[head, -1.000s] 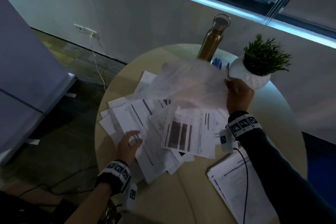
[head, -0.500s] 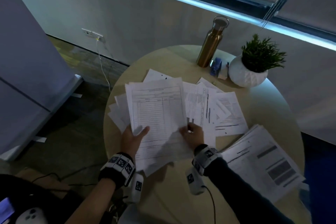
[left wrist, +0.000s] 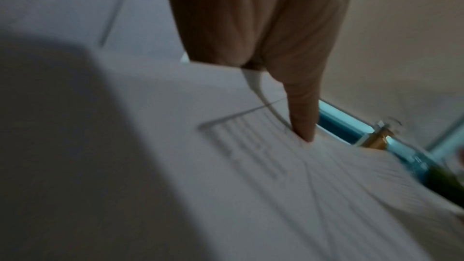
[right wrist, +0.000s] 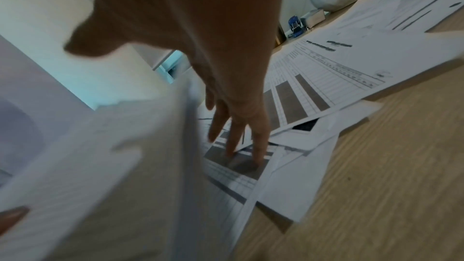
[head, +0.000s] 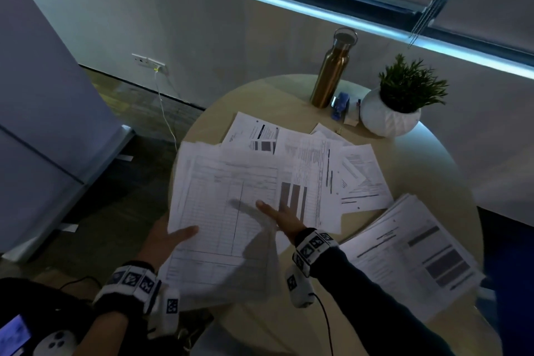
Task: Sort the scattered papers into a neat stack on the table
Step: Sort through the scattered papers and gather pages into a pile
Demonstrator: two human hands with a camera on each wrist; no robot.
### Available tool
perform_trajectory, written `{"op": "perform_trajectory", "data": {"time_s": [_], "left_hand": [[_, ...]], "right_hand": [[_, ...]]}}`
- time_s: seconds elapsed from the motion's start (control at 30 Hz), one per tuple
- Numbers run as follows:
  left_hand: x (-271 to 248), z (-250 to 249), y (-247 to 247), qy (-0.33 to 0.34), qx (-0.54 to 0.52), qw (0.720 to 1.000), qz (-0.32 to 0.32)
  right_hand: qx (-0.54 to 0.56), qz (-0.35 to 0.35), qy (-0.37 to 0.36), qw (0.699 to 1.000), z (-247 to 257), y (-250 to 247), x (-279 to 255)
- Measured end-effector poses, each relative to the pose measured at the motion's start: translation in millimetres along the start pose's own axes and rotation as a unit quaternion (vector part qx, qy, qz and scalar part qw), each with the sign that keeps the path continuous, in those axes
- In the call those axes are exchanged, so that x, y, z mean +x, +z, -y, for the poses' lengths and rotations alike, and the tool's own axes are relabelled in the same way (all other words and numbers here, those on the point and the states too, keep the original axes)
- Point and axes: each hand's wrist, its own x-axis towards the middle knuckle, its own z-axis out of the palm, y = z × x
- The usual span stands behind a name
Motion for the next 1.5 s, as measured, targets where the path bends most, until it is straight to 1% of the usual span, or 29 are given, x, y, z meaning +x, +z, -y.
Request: {"op": "perform_trajectory", "data": {"time_s": [0.07,0.1,0.17,0.23,0.3,0.33,0.4,0.43,0.47,0.57,0.6,0.7,0.73,0.77,0.8,0.83,0.87,0.9,0.93,0.97,1.0,1.07,1.17,1.27,1.33,1.37,1.4,1.47,1.5], "left_hand": [[2.0,0.6,8.9,0.028,0.029,0.999,-0.024],[2.9,0.9,14.4,0.045,0.031,0.998,-0.033],[1.7,-1.5,26.0,0.08,0.016,0.995,-0.065],[1.6,-5.0,32.9,0.114,-0.02,0.987,-0.112],[1.4,-8.2,35.8,0.164,-0.022,0.973,-0.159],[-0.5,-10.1,37.0,0.188,-0.002,0.965,-0.181],[-1.9,-10.0,39.4,0.204,0.052,0.958,-0.193],[-0.1,-8.2,44.2,0.207,0.052,0.957,-0.196],[0.4,-8.2,50.7,0.201,0.025,0.961,-0.187],[2.1,-10.4,75.8,0.134,-0.049,0.979,-0.146],[5.6,-9.4,79.8,0.125,-0.058,0.98,-0.142],[21.4,-6.0,74.2,0.111,-0.022,0.979,-0.168],[25.7,-4.4,70.6,0.109,-0.02,0.978,-0.178],[28.0,-3.6,66.7,0.1,-0.026,0.976,-0.191],[31.1,0.0,61.4,0.096,-0.033,0.973,-0.205],[33.4,4.8,55.3,0.086,-0.045,0.972,-0.214],[34.5,10.3,50.1,0.073,-0.061,0.971,-0.221],[35.5,17.0,45.4,0.058,-0.075,0.97,-0.225],[35.7,23.4,41.6,0.044,-0.083,0.97,-0.226],[34.6,26.6,39.7,0.029,-0.095,0.969,-0.226],[34.4,30.6,37.6,0.023,-0.107,0.967,-0.232],[34.7,37.4,33.9,0.019,-0.112,0.963,-0.244],[33.6,46.1,28.2,0.022,-0.115,0.959,-0.258],[32.2,52.7,23.9,0.006,-0.111,0.955,-0.275],[33.0,56.5,21.6,-0.012,-0.1,0.954,-0.283],[34.1,57.7,21.4,-0.022,-0.1,0.953,-0.286],[35.1,58.7,21.0,-0.032,-0.099,0.951,-0.29],[37.9,62.8,19.8,-0.049,-0.092,0.949,-0.296],[38.1,63.5,20.3,-0.055,-0.089,0.949,-0.296]], "right_hand": [[-0.049,0.036,-0.022,0.998,1.3,5.7,-3.9],[-0.066,0.025,-0.032,0.997,-3.6,7.5,-1.8],[-0.061,-0.052,-0.044,0.996,-6.4,11.1,-2.8],[-0.036,-0.145,-0.111,0.983,-3.3,14.0,-10.2],[-0.009,-0.207,-0.207,0.956,11.6,20.0,-27.8],[-0.003,-0.222,-0.255,0.941,18.7,22.7,-36.3],[0.0,-0.23,-0.326,0.917,22.8,24.9,-46.5],[-0.004,-0.227,-0.344,0.911,21.0,25.1,-47.0],[-0.007,-0.217,-0.346,0.913,16.5,24.0,-44.5],[-0.002,-0.173,-0.297,0.939,3.1,18.7,-32.1],[-0.007,-0.167,-0.28,0.945,1.5,14.4,-28.1],[-0.012,-0.164,-0.25,0.954,5.9,-5.7,-16.5],[-0.005,-0.191,-0.242,0.951,9.1,-15.2,-12.3],[-0.013,-0.25,-0.226,0.941,10.8,-26.7,-6.1],[-0.035,-0.326,-0.199,0.924,10.3,-40.6,2.9],[-0.07,-0.402,-0.143,0.902,9.8,-55.1,11.8],[-0.105,-0.455,-0.054,0.882,9.0,-68.7,19.5],[-0.125,-0.478,0.051,0.868,8.0,-80.1,24.7],[-0.137,-0.478,0.138,0.857,5.4,-89.6,28.9],[-0.146,-0.469,0.194,0.85,3.2,-96.2,31.0],[-0.155,-0.457,0.219,0.848,0.7,-100.2,31.7],[-0.157,-0.44,0.208,0.859,-7.5,-105.2,34.3],[-0.081,-0.422,0.143,0.892,-16.2,-108.3,35.0],[-0.099,-0.427,0.118,0.891,-17.3,-109.2,31.3],[-0.125,-0.425,0.131,0.887,-21.8,-102.7,28.0],[-0.137,-0.411,0.143,0.89,-26.3,-99.6,27.2],[-0.144,-0.38,0.16,0.9,-32.6,-96.7,28.4],[-0.196,-0.283,0.198,0.918,-36.9,-89.6,25.9],[-0.257,-0.236,0.217,0.912,-32.5,-86.2,21.7]]}}
